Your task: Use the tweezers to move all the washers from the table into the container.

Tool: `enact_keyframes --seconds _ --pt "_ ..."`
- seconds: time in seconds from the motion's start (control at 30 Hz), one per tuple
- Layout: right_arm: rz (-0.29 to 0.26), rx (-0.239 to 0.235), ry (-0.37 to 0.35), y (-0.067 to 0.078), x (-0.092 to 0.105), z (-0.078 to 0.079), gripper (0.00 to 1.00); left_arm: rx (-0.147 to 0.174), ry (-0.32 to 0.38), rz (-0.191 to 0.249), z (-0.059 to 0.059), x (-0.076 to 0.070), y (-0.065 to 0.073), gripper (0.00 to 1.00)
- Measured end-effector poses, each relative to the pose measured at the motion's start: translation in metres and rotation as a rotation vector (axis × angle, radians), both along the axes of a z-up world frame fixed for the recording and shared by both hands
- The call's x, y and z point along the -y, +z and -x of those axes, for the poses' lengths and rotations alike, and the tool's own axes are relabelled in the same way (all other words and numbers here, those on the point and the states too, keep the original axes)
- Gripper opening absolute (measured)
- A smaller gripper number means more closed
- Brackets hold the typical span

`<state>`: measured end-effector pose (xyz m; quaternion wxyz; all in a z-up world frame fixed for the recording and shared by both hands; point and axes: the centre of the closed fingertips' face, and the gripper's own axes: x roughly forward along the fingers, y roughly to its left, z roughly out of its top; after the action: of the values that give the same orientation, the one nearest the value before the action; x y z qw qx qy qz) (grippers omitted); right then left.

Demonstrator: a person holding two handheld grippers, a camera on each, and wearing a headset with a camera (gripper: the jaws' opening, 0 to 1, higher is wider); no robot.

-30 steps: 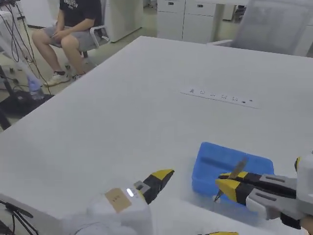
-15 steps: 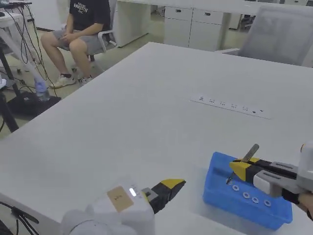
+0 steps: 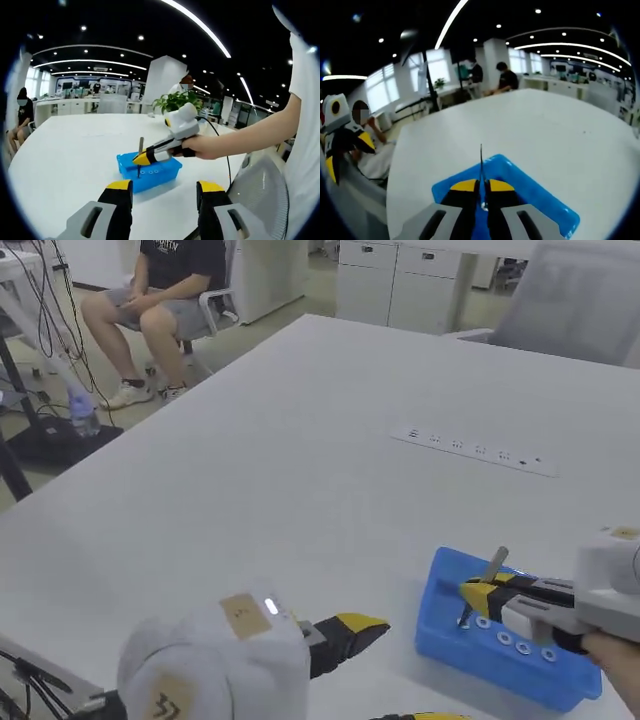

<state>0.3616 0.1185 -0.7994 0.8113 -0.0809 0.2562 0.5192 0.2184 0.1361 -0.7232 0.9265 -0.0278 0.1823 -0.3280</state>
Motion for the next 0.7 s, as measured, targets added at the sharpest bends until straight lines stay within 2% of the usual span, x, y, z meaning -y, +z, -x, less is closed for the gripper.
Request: enact_keyframes --seconds 0.1,0.17,0.27,0.3,0.37,0.4,0.47,0.6,0.63,0.7 --pt "0.003 0.011 0.021 0.0 -0.002 -0.001 0.04 -0.023 -0.006 0.018 -0.007 -0.005 -0.001 0.49" --pt "0.013 0.032 0.041 0.002 -0.004 0.002 0.04 -0.034 -0.018 0.013 -0.013 -0.008 0.001 0.46" --pt "0.003 0.05 0.07 0.012 -0.004 0.011 0.04 -0.037 -0.149 -0.049 -0.016 -0.004 0.005 0.4" --pt "-0.001 0.064 0.089 0.018 -0.004 0.015 0.04 -0.038 -0.173 -0.059 -0.018 -0.003 0.008 0.39" --pt "-0.014 0.075 0.115 0.03 0.0 0.023 0.04 -0.034 -0.224 -0.066 -0.022 0.0 0.015 0.36" --pt "-0.026 0.083 0.129 0.036 0.001 0.027 0.04 -0.026 -0.239 -0.056 -0.027 0.002 0.023 0.33" --pt "-0.045 0.092 0.171 0.05 0.006 0.039 0.04 -0.037 -0.287 -0.016 -0.032 0.009 0.035 0.24" --pt "-0.046 0.081 0.262 0.068 0.02 0.068 0.03 -0.03 -0.38 -0.022 -0.041 0.026 0.049 0.12" --pt "-0.047 0.078 0.266 0.069 0.022 0.07 0.03 -0.017 -0.407 -0.021 -0.044 0.033 0.055 0.11" --pt "-0.039 0.055 0.307 0.073 0.03 0.085 0.03 -0.015 -0.463 -0.01 -0.044 0.048 0.063 0.1"
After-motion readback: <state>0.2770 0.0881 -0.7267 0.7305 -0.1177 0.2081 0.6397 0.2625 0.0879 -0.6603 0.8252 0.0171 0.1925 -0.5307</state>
